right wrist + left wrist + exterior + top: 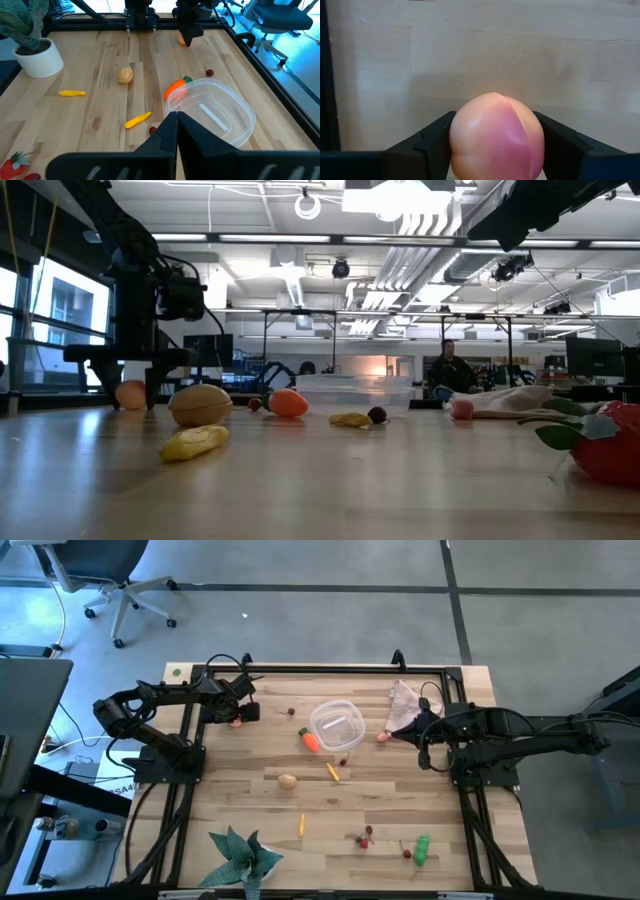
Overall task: Pick and placing Produce into tupperware
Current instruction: Put the pink peach into the transparent bin
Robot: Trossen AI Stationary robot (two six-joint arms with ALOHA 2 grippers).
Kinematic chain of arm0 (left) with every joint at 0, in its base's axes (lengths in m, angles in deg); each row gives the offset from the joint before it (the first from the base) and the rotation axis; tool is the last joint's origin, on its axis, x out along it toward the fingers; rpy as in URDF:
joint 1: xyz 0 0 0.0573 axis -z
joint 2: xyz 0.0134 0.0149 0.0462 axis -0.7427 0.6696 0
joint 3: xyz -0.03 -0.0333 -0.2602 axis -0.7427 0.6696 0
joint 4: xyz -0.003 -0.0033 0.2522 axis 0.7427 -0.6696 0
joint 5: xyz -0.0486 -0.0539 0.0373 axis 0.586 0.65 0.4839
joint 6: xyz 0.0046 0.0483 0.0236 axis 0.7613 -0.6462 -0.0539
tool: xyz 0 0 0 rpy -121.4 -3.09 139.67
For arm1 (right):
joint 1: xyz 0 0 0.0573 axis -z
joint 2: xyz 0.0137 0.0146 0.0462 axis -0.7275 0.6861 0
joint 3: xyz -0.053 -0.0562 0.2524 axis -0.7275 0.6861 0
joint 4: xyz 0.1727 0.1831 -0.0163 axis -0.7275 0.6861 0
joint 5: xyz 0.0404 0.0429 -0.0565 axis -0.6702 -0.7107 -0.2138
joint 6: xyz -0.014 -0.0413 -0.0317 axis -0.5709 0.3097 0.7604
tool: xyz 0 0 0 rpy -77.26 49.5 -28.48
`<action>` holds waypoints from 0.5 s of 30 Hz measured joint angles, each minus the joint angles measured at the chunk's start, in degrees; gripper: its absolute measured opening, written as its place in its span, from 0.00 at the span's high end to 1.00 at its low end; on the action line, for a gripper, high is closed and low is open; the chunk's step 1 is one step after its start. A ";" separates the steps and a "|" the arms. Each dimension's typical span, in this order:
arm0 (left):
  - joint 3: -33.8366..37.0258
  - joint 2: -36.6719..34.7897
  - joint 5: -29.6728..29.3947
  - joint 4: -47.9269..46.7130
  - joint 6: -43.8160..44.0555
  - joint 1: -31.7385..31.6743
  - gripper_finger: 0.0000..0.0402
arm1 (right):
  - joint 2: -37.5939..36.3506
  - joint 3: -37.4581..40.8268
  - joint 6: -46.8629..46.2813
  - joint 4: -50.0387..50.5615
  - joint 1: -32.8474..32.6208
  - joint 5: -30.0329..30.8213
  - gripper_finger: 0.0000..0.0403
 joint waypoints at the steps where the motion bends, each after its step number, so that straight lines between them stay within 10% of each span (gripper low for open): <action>1: 0.02 0.00 0.01 0.01 -0.01 0.00 0.43 | 0.01 0.00 -0.01 0.00 -0.02 0.01 1.00; 15: -0.03 -2.29 0.88 -0.76 -0.11 -0.06 0.46 | 0.00 0.00 0.01 0.01 0.00 0.02 1.00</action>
